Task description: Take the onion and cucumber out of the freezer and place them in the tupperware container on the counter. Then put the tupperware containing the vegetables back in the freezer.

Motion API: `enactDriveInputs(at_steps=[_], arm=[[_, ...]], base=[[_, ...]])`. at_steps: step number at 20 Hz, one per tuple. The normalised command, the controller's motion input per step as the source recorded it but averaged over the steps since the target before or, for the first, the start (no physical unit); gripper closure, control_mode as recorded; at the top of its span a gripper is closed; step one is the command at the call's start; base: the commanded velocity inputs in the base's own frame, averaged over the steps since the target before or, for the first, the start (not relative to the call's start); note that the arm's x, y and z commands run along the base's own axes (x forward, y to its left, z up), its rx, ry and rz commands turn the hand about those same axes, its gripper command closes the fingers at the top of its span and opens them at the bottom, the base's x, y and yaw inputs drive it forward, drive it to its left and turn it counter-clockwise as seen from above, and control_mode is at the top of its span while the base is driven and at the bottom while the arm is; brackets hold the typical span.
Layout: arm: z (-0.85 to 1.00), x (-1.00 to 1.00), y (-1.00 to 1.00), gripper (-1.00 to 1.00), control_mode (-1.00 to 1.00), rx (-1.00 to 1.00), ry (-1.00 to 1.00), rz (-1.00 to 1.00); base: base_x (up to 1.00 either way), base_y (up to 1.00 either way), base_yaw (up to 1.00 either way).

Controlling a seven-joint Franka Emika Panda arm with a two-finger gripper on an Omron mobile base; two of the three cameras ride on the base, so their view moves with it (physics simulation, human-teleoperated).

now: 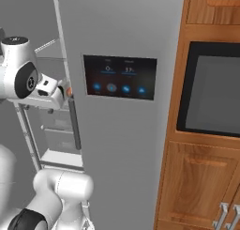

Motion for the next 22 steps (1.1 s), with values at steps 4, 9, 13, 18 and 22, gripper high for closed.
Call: enactDriveInputs(at_steps=[4,9,13,18,22], arm=[[0.00,0.00,0.00,-1.00,1.00,0.00,0.00,0.00],[0.00,0.00,0.00,-1.00,1.00,0.00,0.00,0.00],[0.00,0.00,0.00,-1.00,1.00,0.00,0.00,0.00],[0.00,0.00,0.00,-1.00,-1.00,0.02,0.00,-0.01],[-0.02,0.00,0.00,-1.00,-1.00,0.15,0.00,-0.01]], base=[[0.29,0.07,-0.04],[0.61,0.00,-0.08],[0.62,0.04,-0.06],[0.15,0.05,-0.03],[0.00,0.00,0.00]])
